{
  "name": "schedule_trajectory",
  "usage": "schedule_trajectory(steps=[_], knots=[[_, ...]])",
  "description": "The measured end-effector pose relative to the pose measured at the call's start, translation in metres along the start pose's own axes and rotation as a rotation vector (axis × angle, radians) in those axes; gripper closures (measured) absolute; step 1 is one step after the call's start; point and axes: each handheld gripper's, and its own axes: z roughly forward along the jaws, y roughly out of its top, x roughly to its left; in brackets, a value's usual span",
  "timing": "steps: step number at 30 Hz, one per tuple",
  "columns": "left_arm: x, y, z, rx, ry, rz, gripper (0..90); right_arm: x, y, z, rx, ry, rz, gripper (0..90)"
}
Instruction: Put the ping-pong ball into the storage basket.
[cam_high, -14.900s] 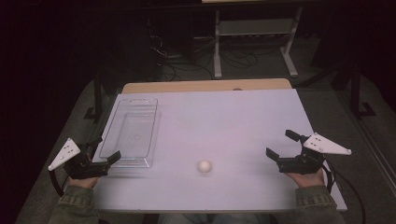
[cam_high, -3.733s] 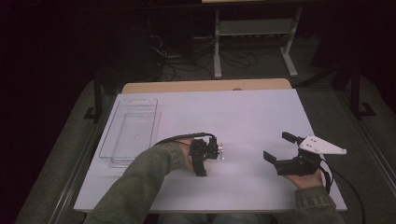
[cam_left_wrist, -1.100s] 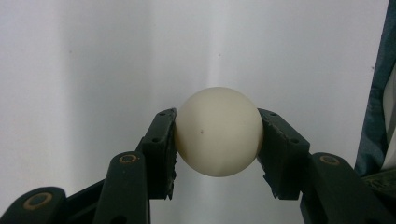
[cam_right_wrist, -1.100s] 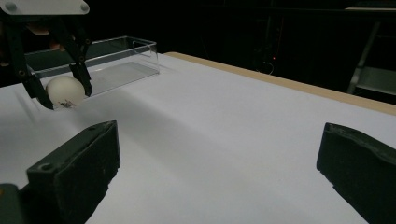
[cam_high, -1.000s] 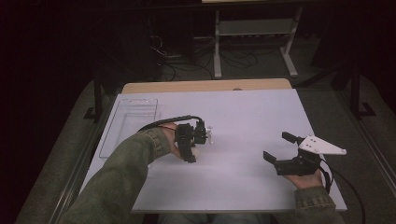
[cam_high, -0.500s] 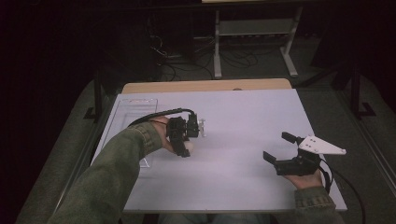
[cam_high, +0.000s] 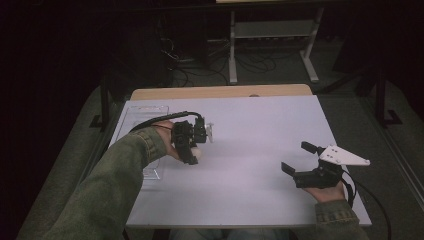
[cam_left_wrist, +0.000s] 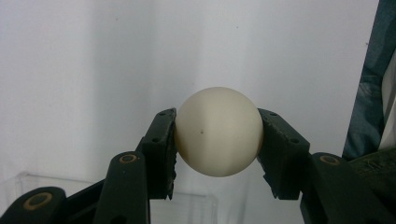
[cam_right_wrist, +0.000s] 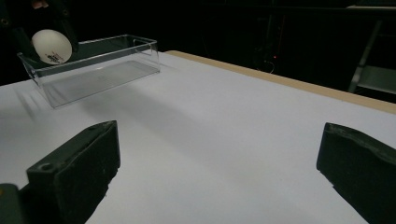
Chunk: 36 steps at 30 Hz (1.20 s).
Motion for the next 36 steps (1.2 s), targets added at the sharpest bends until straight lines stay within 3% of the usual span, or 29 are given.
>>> schedule_trajectory(steps=[24,36], knots=[[0.007,-0.027,-0.026,-0.023,0.039,-0.049,51.4,0.000,-0.001,0.001,0.006,-0.001,-0.001,0.0],[0.010,-0.048,-0.037,-0.021,0.055,-0.091,51.4,0.000,-0.001,0.001,0.007,-0.001,0.000,0.0]])
